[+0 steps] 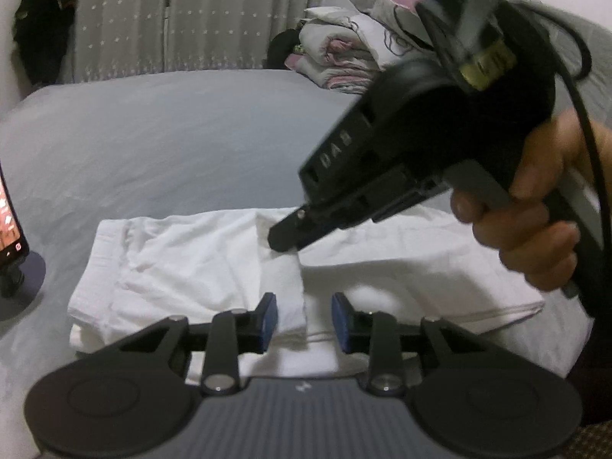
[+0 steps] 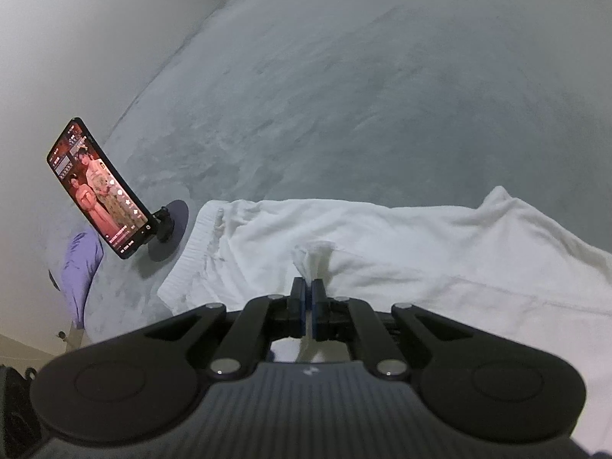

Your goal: Fold clothes

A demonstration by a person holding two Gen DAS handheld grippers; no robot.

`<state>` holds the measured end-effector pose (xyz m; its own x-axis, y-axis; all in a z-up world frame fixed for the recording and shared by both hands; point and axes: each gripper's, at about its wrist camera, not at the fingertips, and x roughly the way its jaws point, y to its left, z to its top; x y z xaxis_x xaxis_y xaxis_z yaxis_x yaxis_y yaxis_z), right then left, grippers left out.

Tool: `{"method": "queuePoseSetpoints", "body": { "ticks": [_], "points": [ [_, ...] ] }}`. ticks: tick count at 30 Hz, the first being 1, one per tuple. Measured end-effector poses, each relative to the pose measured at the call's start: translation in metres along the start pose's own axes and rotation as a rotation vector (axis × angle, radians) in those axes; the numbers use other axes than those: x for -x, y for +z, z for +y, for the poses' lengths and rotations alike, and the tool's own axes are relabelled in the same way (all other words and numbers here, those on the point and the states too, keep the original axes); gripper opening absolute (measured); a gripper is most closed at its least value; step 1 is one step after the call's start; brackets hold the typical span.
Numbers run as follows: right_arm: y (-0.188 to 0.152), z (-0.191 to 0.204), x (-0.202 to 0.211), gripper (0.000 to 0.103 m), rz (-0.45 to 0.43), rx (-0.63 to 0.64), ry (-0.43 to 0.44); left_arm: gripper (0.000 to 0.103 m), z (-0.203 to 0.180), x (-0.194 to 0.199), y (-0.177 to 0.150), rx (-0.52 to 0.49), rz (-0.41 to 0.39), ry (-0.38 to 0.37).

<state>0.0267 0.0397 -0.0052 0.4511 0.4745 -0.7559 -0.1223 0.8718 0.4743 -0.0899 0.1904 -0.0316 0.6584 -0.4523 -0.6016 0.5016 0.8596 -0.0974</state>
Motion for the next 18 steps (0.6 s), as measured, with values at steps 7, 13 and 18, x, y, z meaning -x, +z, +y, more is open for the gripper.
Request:
{"method": "queuePoseSetpoints", "body": {
  "ticks": [7, 13, 18],
  "points": [
    [0.005, 0.004, -0.001, 0.002, 0.01, -0.037, 0.018, 0.032, 0.004, -0.003, -0.002, -0.002, 0.004, 0.077],
    [0.009, 0.011, -0.004, 0.002, 0.003, -0.059, 0.027, 0.015, 0.014, -0.005, 0.002, 0.065, -0.007, 0.081],
    [0.012, 0.016, -0.005, 0.002, -0.015, -0.056, 0.016, 0.003, 0.024, 0.004, 0.005, 0.18, -0.024, 0.055]
  ]
}}
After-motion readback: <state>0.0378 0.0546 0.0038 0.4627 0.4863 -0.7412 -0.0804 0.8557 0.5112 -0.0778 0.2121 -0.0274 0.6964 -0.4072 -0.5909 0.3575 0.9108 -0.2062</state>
